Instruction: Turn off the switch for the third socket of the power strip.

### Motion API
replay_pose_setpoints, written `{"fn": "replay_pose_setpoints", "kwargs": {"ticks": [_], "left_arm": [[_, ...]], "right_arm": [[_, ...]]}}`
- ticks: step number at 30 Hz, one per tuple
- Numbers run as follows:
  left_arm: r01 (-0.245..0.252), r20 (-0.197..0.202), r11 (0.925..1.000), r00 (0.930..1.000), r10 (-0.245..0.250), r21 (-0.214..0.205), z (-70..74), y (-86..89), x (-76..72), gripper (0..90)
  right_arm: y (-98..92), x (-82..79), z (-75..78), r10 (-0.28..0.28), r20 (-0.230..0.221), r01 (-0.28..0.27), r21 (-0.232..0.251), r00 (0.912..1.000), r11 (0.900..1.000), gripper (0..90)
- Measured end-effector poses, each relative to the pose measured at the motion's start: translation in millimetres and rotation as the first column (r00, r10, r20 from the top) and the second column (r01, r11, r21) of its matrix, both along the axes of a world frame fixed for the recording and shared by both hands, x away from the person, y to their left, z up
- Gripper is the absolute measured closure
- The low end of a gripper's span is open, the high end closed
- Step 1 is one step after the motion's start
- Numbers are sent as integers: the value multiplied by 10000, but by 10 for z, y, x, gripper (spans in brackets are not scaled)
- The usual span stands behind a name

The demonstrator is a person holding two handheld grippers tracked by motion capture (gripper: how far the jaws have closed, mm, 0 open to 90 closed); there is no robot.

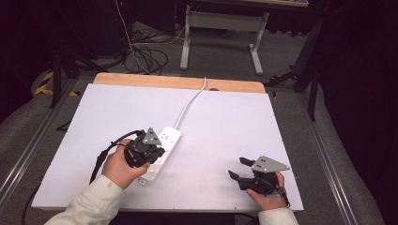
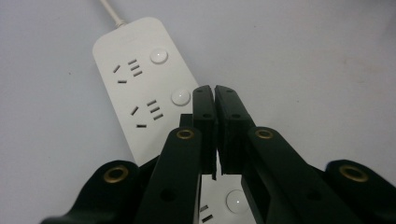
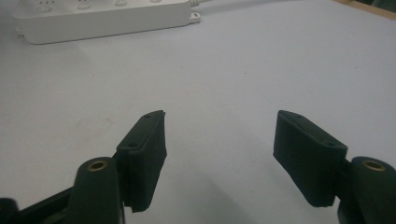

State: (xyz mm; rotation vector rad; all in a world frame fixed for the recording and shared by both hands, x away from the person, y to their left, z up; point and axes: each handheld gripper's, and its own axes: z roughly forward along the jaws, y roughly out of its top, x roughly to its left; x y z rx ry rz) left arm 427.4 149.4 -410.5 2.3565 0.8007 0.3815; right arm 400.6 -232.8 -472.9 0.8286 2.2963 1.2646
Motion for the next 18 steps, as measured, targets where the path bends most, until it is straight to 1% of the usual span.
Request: {"fn": "replay_pose_setpoints", "kwargs": {"ticks": [5,6,7,8,9,12,13,14,15,16,18], "left_arm": [[154,183,9997,9997,-151,-164,65,-9,-27,835],[186,215,9995,9996,-180,-263,68,-9,-31,821],[224,227,9992,9995,-217,-321,73,-6,-35,800],[304,197,9988,9994,-297,-386,77,-5,-41,751],[381,209,9984,9991,-372,-416,84,0,-45,751],[375,270,9975,9990,-359,-599,97,9,-62,699],[386,329,9967,9988,-364,-712,103,18,-66,671],[367,355,9963,9988,-341,-778,109,23,-70,603],[375,468,9958,9983,-337,-839,116,33,-73,566],[331,563,9952,9980,-280,-922,125,41,-80,566],[356,769,9937,9967,-275,-1063,148,66,-88,505]], "right_arm": [[3,2,0,23,5,-23,2,10000,10000,347],[1,1,1,19,6,-19,-1,10000,10000,347],[0,-2,0,19,3,-19,0,10000,10000,347],[-2,-5,0,-3,20,3,21,10000,10000,347],[-2,-5,0,-3,20,3,21,10000,10000,347],[-3,-2,1,17,10,-17,11,10000,10000,347],[-1,-1,1,22,4,-22,4,10000,10000,347],[4,-2,-1,15,31,-15,15,10000,10000,347],[2,-4,1,16,42,-16,0,10000,10000,347],[2,-4,1,16,42,-16,0,10000,10000,347],[0,-7,4,5,56,-5,28,10000,10000,347]]}}
